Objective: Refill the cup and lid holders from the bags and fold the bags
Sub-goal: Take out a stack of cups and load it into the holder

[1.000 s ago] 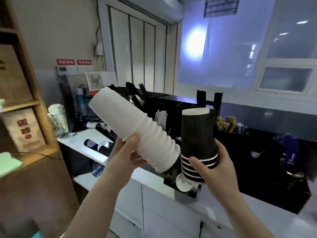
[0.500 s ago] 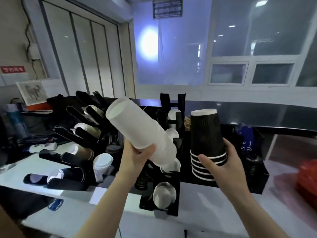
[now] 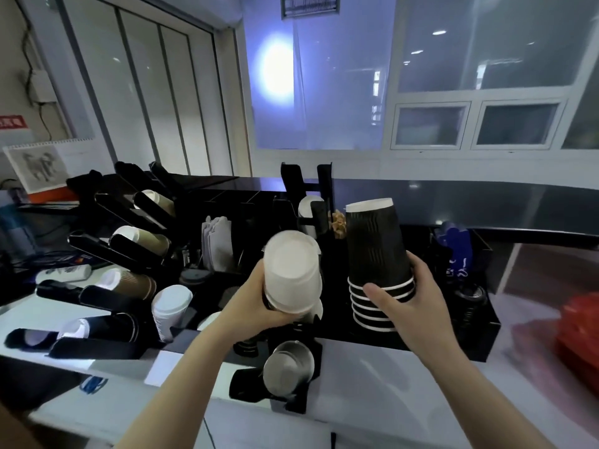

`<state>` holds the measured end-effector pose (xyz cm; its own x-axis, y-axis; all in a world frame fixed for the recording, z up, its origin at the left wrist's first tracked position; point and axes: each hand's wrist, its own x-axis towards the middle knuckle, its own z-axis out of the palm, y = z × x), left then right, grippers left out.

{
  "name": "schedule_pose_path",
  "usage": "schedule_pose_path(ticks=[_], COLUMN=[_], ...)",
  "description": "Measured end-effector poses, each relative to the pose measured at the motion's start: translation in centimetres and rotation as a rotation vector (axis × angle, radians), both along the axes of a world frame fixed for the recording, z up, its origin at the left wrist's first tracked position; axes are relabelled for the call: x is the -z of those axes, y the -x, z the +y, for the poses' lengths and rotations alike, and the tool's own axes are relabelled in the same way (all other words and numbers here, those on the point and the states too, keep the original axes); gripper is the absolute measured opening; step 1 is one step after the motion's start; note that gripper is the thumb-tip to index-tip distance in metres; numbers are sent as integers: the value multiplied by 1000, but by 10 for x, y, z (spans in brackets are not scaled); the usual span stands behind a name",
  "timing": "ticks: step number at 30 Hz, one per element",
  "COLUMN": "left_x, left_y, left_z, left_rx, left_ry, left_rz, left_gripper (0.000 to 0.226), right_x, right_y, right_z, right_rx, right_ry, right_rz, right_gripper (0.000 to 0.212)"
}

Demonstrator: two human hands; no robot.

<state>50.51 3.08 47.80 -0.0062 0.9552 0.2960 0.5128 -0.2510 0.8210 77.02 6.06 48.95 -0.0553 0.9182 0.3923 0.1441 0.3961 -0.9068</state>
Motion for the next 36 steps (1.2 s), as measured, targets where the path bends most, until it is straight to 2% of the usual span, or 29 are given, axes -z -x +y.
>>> schedule_pose_path(ticks=[5, 12, 22, 25, 33, 36], left_x=[10, -9, -17, -17, -10, -10], left_y=[3, 12, 31, 42, 93, 113], left_z=[3, -22, -93, -123, -205, -229], left_rx=[0, 31, 19, 28, 11, 0], left_ry=[77, 88, 65, 52, 41, 25], left_rz=[82, -72, -102, -137, -189, -227], left_gripper=[92, 104, 72, 66, 54, 47], right_x=[9, 16, 10, 7, 17, 22], right_y=[-8, -2, 35, 54, 138, 173], right_z=[-4, -25, -109, -140, -195, -207], right_rx=[11, 29, -37, -127, -315, -413], right_ry=[31, 44, 43, 27, 51, 51], right_rz=[0, 1, 130, 153, 149, 128], right_gripper=[65, 69, 68, 73, 58, 64])
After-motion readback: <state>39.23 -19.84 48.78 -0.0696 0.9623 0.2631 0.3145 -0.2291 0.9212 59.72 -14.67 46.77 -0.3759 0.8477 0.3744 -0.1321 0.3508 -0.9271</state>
